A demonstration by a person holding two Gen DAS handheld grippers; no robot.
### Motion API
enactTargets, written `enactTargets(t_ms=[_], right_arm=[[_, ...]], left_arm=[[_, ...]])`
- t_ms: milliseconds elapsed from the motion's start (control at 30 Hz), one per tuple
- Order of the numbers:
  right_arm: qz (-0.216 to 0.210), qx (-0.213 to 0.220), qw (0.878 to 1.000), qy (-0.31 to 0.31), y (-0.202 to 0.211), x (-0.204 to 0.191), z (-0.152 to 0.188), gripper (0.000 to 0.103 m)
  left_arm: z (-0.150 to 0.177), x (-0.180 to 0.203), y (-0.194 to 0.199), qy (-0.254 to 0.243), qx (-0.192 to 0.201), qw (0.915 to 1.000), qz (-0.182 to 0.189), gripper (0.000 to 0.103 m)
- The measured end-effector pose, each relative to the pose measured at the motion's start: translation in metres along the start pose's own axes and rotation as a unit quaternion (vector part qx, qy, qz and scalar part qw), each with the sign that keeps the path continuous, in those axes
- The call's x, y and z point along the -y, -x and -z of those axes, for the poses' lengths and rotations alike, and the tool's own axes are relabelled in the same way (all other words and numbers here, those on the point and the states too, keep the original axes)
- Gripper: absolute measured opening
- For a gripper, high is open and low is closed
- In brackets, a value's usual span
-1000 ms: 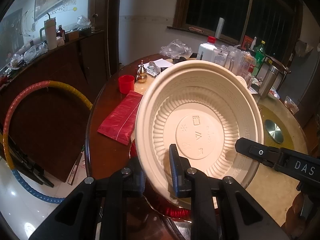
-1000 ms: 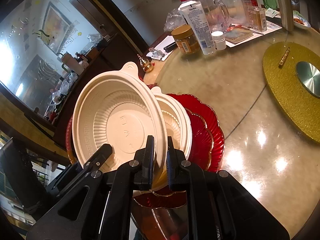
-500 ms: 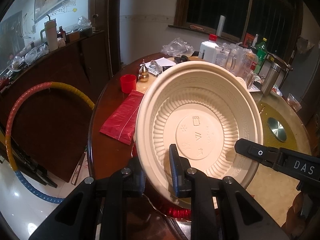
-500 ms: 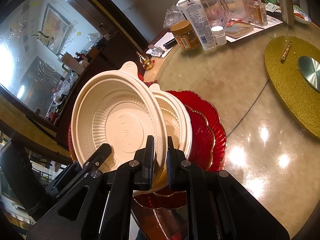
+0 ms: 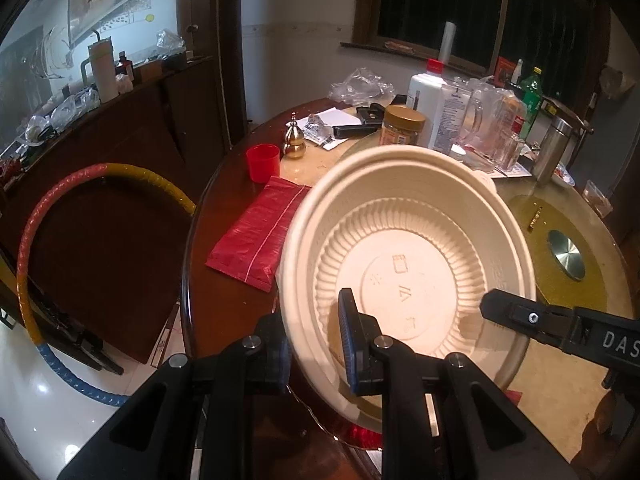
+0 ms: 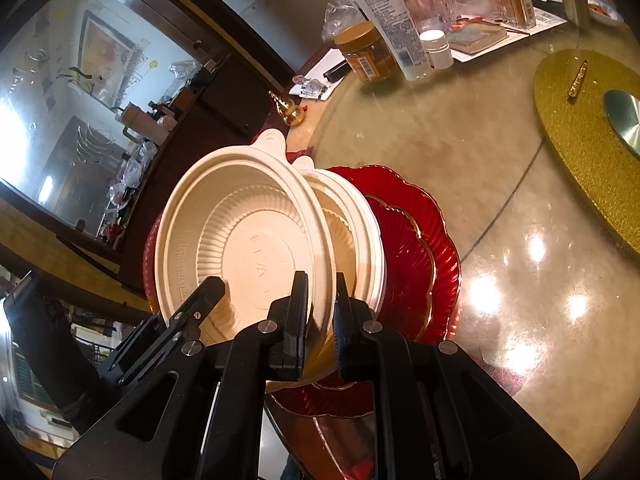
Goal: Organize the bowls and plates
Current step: 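Lower the beige bowl with both tools into the stacked bowls, then open both tools to release the beige bowl on the stack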
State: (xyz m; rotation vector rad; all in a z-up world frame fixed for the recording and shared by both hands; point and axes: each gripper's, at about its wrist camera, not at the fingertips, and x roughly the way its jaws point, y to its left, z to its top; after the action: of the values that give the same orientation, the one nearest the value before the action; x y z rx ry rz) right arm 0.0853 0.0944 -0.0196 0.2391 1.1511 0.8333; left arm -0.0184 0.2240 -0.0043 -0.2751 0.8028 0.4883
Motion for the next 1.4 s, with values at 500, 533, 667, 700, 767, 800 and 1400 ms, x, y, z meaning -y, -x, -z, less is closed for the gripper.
enactTargets(t_ms=[500, 533, 667, 700, 767, 800, 1400], right_arm=[[0.09, 0.056, 0.989, 0.105, 0.02, -0.034, 0.005, 0.09], [0.099, 0.063, 0.986, 0.116, 0.024, -0.037, 0.005, 0.097], [0.11, 0.106, 0.978, 0.144, 0.045, -0.046, 0.009, 0.102], [0.112, 0.117, 0.975, 0.15, 0.051, -0.049, 0.01, 0.102], [0.113, 0.135, 0.971, 0.161, 0.062, -0.051, 0.013, 0.103], [0.114, 0.14, 0.969, 0.168, 0.066, -0.053, 0.015, 0.103], [0.161, 0.102, 0.931, 0.312, 0.082, -0.053, 0.078, 0.102]], left_arm=[[-0.003, -0.009, 0.019, 0.03, 0.05, 0.9981, -0.017, 0.08], [-0.003, -0.01, 0.021, 0.031, 0.053, 0.998, -0.013, 0.08], [-0.001, -0.008, 0.03, 0.025, 0.068, 0.997, -0.027, 0.082], [0.0, -0.007, 0.031, 0.023, 0.067, 0.9971, -0.026, 0.082], [0.001, -0.006, 0.032, 0.016, 0.066, 0.9973, -0.027, 0.082], [0.002, -0.005, 0.034, 0.011, 0.068, 0.9972, -0.029, 0.082], [0.029, 0.007, 0.061, -0.013, 0.084, 0.9964, -0.002, 0.103]])
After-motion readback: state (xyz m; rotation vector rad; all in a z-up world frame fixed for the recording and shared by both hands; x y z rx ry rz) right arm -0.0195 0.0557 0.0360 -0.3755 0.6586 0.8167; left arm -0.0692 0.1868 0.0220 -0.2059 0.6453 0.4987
